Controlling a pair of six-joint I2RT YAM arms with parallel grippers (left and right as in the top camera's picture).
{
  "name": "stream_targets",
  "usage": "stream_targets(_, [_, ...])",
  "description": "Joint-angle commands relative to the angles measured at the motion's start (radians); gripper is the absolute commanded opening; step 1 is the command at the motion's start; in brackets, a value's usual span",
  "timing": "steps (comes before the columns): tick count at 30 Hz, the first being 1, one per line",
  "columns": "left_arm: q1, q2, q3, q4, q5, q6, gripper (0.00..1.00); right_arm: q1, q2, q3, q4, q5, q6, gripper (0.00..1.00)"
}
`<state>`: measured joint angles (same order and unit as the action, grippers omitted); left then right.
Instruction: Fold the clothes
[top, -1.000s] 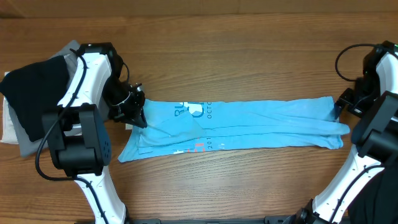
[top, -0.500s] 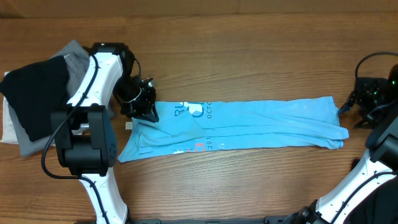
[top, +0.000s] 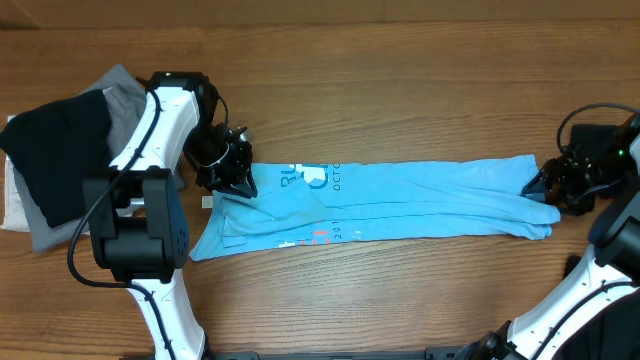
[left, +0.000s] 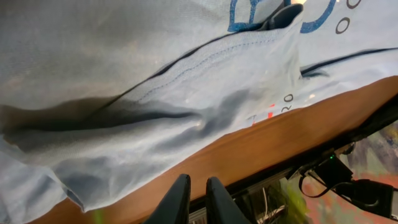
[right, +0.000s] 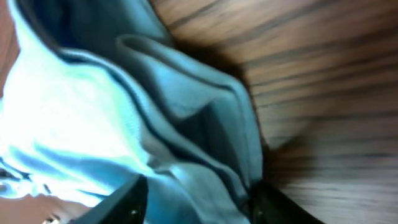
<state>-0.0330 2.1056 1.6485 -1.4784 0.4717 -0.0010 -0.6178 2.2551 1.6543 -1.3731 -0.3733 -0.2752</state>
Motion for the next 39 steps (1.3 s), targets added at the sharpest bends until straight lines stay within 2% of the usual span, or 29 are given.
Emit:
stream_targets(1, [-0.001, -0.019, -0.005, 0.002, 0.010, -0.015, 0.14, 0.035, 0.043, -0.026, 0.014, -0.029, -0.044, 0.54])
stream_targets(2, [-0.001, -0.019, -0.005, 0.002, 0.011, -0.015, 0.15, 0.041, 0.043, -0.026, 0.014, -0.028, -0.044, 0.53])
stream_targets(3, [-0.001, -0.019, -0.005, 0.001, 0.011, -0.015, 0.15, 0.047, 0.043, -0.026, 0.014, -0.021, -0.045, 0.45])
stream_targets(8, [-0.001, -0.019, -0.006, -0.002, 0.008, -0.015, 0.15, 0.061, 0.043, -0.025, 0.015, 0.010, -0.047, 0.19])
stream_targets(12, [-0.001, -0.019, -0.006, -0.002, 0.006, -0.015, 0.13, 0.057, 0.043, -0.007, 0.009, 0.015, -0.046, 0.04])
stream_targets(22, [0.022, -0.021, 0.012, 0.063, 0.009, -0.029, 0.10, 0.061, 0.011, 0.271, -0.094, 0.109, 0.045, 0.04])
stream_targets(25, [0.038, -0.021, 0.012, 0.082, 0.017, -0.063, 0.10, 0.090, -0.013, 0.288, -0.106, 0.111, 0.044, 0.04])
stream_targets(33, [0.045, -0.021, 0.011, 0.109, 0.019, -0.101, 0.11, 0.259, -0.024, 0.288, -0.163, 0.148, 0.048, 0.04])
stream_targets(39, [0.045, -0.021, 0.011, 0.111, 0.019, -0.101, 0.11, 0.446, -0.024, 0.288, -0.210, 0.242, 0.124, 0.04])
